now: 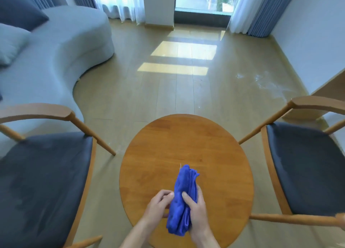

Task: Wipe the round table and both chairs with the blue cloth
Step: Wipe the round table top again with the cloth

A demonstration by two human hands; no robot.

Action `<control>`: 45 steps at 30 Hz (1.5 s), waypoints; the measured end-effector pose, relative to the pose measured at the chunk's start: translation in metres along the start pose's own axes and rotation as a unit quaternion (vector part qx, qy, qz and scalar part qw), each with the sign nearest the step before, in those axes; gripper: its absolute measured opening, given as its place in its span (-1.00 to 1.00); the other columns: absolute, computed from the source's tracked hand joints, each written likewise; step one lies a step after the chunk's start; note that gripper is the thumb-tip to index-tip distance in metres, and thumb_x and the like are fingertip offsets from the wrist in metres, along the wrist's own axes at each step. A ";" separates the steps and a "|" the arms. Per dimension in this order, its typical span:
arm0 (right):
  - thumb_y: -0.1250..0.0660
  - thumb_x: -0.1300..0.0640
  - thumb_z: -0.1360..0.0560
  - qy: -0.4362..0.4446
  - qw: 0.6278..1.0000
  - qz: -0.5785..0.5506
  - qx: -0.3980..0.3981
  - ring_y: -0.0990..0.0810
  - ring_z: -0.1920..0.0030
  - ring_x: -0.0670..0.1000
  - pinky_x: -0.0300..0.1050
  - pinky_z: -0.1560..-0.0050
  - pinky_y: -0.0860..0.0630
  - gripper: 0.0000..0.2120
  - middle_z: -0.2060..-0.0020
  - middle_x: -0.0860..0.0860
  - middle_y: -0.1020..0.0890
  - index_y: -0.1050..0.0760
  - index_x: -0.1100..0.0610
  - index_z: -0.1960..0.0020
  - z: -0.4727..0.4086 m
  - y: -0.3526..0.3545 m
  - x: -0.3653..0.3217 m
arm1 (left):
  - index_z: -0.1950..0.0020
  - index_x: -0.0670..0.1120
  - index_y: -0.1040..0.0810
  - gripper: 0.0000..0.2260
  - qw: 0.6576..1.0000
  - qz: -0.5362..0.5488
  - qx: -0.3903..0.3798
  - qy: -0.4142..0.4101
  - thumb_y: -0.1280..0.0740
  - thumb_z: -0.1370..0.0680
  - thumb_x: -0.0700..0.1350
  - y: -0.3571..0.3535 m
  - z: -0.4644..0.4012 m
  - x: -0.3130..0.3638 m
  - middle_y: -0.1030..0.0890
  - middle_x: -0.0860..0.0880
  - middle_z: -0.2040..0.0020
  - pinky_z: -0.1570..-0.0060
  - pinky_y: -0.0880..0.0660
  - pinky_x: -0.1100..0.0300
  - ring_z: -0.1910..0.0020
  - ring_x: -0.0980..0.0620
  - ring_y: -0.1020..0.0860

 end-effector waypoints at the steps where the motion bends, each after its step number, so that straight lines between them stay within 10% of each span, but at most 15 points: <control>1: -0.26 0.34 -0.50 -0.006 0.998 -0.059 -0.011 -0.59 -0.09 0.30 0.35 -0.19 -0.46 -0.57 -0.14 0.22 -0.61 -0.41 0.11 -0.34 0.007 -0.005 -0.015 | -0.10 -0.06 -0.56 -0.80 0.999 -0.010 -0.021 -0.032 -0.36 -0.53 -0.02 0.001 0.009 0.014 -0.63 -0.10 -0.03 0.17 -0.55 0.22 0.09 0.11 -0.64; 7: -0.22 0.10 -0.48 -0.012 0.976 -0.213 -0.049 -0.55 -0.13 0.39 0.32 -0.16 -0.48 -0.50 -0.20 0.40 -0.52 -0.36 0.15 -0.41 0.059 -0.033 -0.106 | -0.38 0.16 -0.32 -0.33 0.961 -0.145 -0.113 -0.207 -0.47 -0.30 -0.02 -0.008 0.075 0.093 -0.48 0.20 -0.27 -0.08 -0.48 0.32 -0.27 0.30 -0.44; 14: -0.20 0.22 -0.43 -0.010 0.950 -0.278 -0.140 -0.60 -0.11 0.35 0.17 0.04 -0.59 -0.48 -0.17 0.37 -0.56 -0.36 0.23 -0.39 0.104 -0.047 -0.177 | -0.07 0.14 -0.56 -0.66 0.943 -0.124 0.018 -0.310 -0.28 -0.41 -0.23 -0.011 0.125 0.176 -0.63 0.05 -0.01 0.15 -0.45 0.42 0.03 0.17 -0.57; 21: -0.29 0.02 -0.50 0.056 0.952 -0.192 -0.233 -0.47 -0.33 0.21 0.16 -0.35 -0.31 -0.48 -0.35 0.19 -0.48 -0.40 0.22 -0.40 0.128 -0.027 -0.232 | -0.07 0.06 -0.64 -0.72 0.916 -0.126 -0.066 -0.376 -0.33 -0.40 -0.15 0.027 0.181 0.274 -0.67 -0.05 0.02 0.10 -0.54 0.20 0.04 0.01 -0.62; 23: -0.53 -0.01 -0.36 0.036 0.954 -0.135 -0.267 -0.59 -0.19 0.15 0.08 -0.26 -0.42 -0.50 -0.20 0.16 -0.61 -0.58 0.15 -0.25 0.131 -0.028 -0.248 | -0.14 0.01 -0.59 -0.69 0.900 -0.152 -0.095 -0.397 -0.33 -0.42 -0.19 0.030 0.194 0.294 -0.65 -0.07 -0.01 0.12 -0.54 0.19 0.03 -0.03 -0.62; 26: -0.38 0.01 -0.51 0.073 0.952 0.026 -0.295 -0.63 0.03 0.12 -0.05 0.01 -0.55 -0.67 0.03 0.13 -0.66 -0.57 0.14 -0.21 0.134 -0.029 -0.269 | -0.12 0.01 -0.59 -0.71 0.890 -0.173 -0.103 -0.409 -0.35 -0.42 -0.19 0.027 0.207 0.312 -0.64 -0.07 -0.02 0.13 -0.54 0.15 0.01 -0.07 -0.61; 31: -0.56 -0.02 -0.33 0.132 0.929 0.163 -0.305 -0.60 -0.10 0.18 0.05 -0.01 -0.55 -0.40 -0.18 0.12 -0.60 -0.46 0.07 -0.31 0.137 -0.033 -0.289 | -0.06 0.07 -0.61 -0.74 0.901 -0.195 -0.114 -0.369 -0.44 -0.39 -0.12 0.027 0.208 0.312 -0.65 -0.08 0.00 0.08 -0.55 0.14 0.00 -0.06 -0.62; 37: -0.57 0.15 -0.25 0.210 0.920 0.238 -0.231 -0.63 0.01 0.15 -0.10 0.05 -0.57 -0.41 0.05 0.15 -0.67 -0.44 0.05 -0.22 0.131 -0.026 -0.292 | 0.02 0.03 -0.63 -0.83 0.904 -0.199 -0.086 -0.369 -0.47 -0.41 -0.13 0.030 0.200 0.298 -0.67 -0.09 0.06 0.13 -0.57 0.16 0.08 -0.02 -0.63; 45: -0.46 0.26 -0.40 0.446 0.739 0.499 -0.073 -0.52 0.03 -0.15 -0.37 0.04 -0.44 -0.85 0.12 -0.14 -0.56 -0.64 0.02 0.11 0.138 -0.021 -0.317 | 0.04 -0.03 -0.60 -0.83 0.853 -0.263 0.056 -0.448 -0.46 -0.45 -0.26 0.028 0.193 0.284 -0.69 0.02 0.14 0.10 -0.62 0.10 0.12 0.02 -0.65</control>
Point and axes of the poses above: each hand's wrist, its own z-axis away from the middle knuckle, its own y-axis out of the back of the hand, x = y × z, the point moved 1 cm from there along -z, towards the middle knuckle
